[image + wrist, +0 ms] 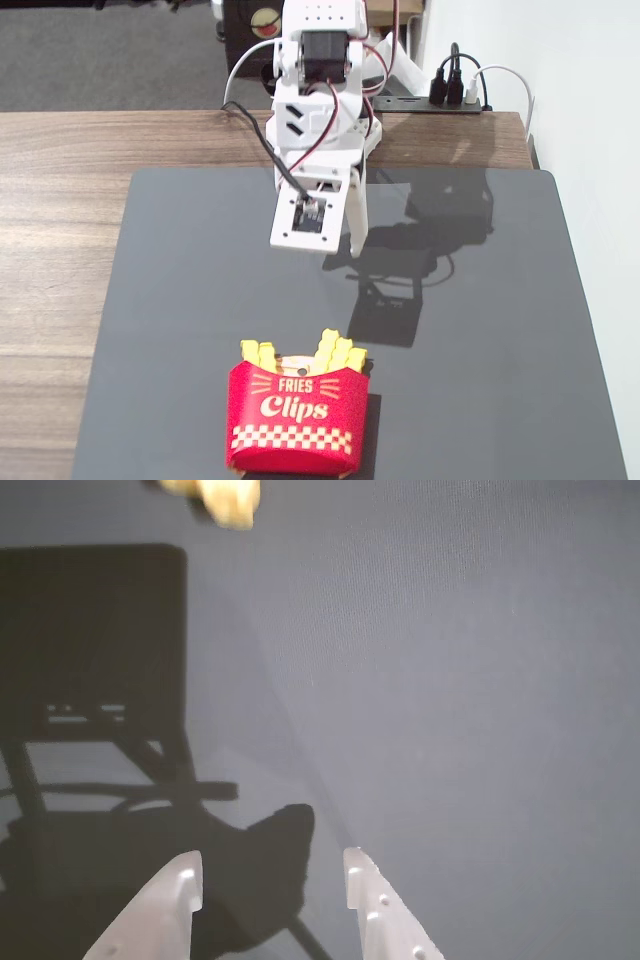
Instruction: Grab a fry
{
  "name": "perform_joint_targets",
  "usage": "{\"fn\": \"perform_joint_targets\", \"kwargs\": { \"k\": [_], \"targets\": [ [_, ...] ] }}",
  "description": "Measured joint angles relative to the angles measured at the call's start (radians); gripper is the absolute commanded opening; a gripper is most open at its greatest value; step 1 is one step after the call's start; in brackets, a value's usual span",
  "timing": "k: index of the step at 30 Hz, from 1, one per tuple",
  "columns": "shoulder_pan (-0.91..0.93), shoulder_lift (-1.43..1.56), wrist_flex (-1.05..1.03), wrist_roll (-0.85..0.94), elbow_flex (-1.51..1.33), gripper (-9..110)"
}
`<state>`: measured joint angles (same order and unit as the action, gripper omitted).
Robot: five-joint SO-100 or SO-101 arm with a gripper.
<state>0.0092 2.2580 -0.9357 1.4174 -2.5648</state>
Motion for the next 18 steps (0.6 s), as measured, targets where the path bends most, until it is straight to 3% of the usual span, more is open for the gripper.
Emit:
{"fn": "perform_joint_targets", "kwargs": {
  "k": [18],
  "targets": [
    [-0.003, -0.545, 0.086, -0.107, 0.443, 19]
  ]
}}
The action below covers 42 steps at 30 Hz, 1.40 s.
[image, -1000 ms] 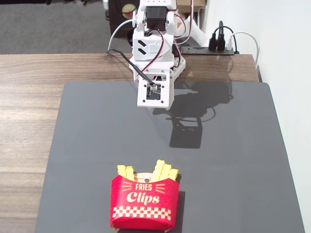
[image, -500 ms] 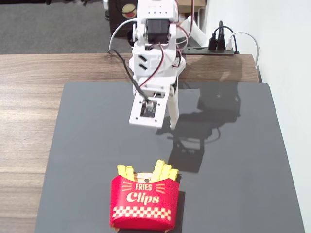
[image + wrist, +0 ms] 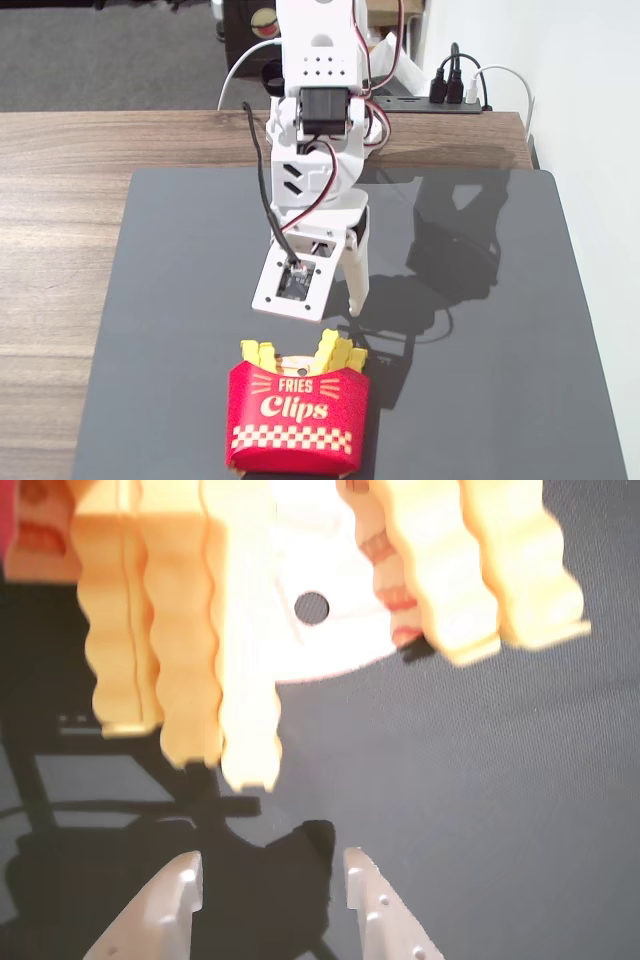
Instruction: Grab a fry
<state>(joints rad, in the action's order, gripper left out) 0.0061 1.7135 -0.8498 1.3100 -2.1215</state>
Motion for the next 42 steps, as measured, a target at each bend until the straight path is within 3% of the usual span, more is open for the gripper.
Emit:
{"fn": "perform_joint_targets", "kwargs": {
  "k": [22, 30, 42],
  "targets": [
    [0.000, -0.265, -0.020, -0.006, 0.285, 18],
    [-0.012, -0.272, -0.028, -0.006, 0.285, 9],
    [-0.015, -0.275, -0.029, -0.006, 0.285, 5]
  ]
}}
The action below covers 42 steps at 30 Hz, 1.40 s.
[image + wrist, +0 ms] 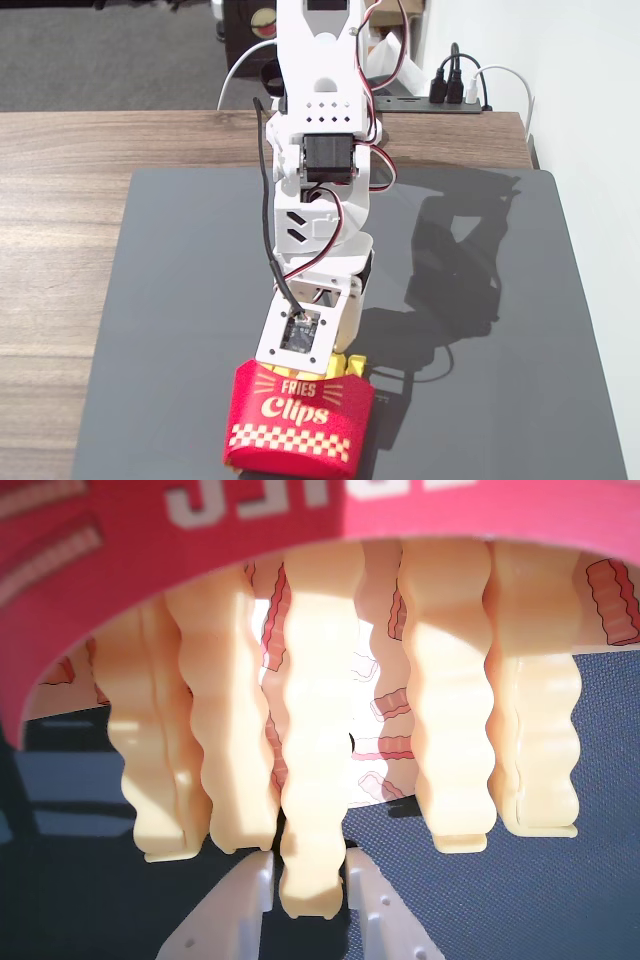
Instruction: Grab a fry
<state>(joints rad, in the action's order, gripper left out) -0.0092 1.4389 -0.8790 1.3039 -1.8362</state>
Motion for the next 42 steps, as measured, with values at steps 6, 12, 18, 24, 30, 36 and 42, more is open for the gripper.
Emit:
{"fn": "perform_joint_targets", "kwargs": {
  "k": [6, 12, 18, 24, 30, 36, 42],
  "targets": [
    [0.000, 0.000, -0.020, 0.000, 0.006, 4],
    [-0.002, 0.000, -0.035, 0.000, 0.006, 4],
    [-0.014, 0.067, -0.057, 0.005, -0.052, 3],
    [-0.029, 0.213, -0.074, 0.025, -0.183, 3],
    [-0.026, 0.413, -0.098, 0.064, -0.379, 3],
    [-0.037, 0.630, -0.143, 0.095, -0.563, 3],
    [-0.054, 0.848, -0.250, 0.114, -0.681, 3]
  ]
}}
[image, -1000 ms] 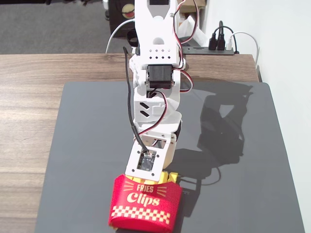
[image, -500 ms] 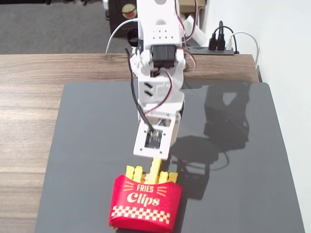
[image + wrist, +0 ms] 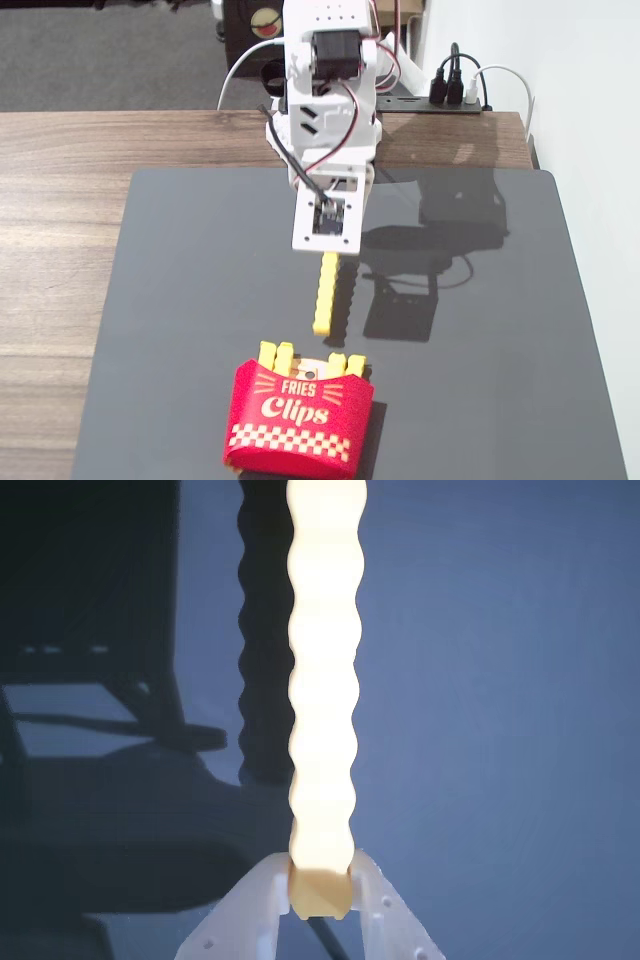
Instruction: Grab a fry
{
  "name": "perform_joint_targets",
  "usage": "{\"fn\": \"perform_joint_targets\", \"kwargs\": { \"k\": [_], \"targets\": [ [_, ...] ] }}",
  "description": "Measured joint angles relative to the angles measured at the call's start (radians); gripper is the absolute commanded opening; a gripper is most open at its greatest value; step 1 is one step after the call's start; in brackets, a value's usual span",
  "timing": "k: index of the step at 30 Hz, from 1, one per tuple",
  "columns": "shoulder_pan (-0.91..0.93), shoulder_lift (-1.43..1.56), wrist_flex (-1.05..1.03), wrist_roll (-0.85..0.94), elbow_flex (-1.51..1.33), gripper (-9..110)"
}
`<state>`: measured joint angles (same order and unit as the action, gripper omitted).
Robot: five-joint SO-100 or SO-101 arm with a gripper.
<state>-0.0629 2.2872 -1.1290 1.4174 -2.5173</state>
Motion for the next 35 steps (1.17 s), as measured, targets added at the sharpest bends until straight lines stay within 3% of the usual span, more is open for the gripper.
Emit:
{"fn": "perform_joint_targets", "kwargs": {
  "k": [10, 22, 35],
  "targets": [
    [0.040, 0.222, -0.178, 0.040, -0.028, 3],
    [0.100, 0.238, -0.414, 0.097, 0.298, 3],
    [0.109, 0.146, -0.449, 0.107, 0.413, 2]
  ]
}}
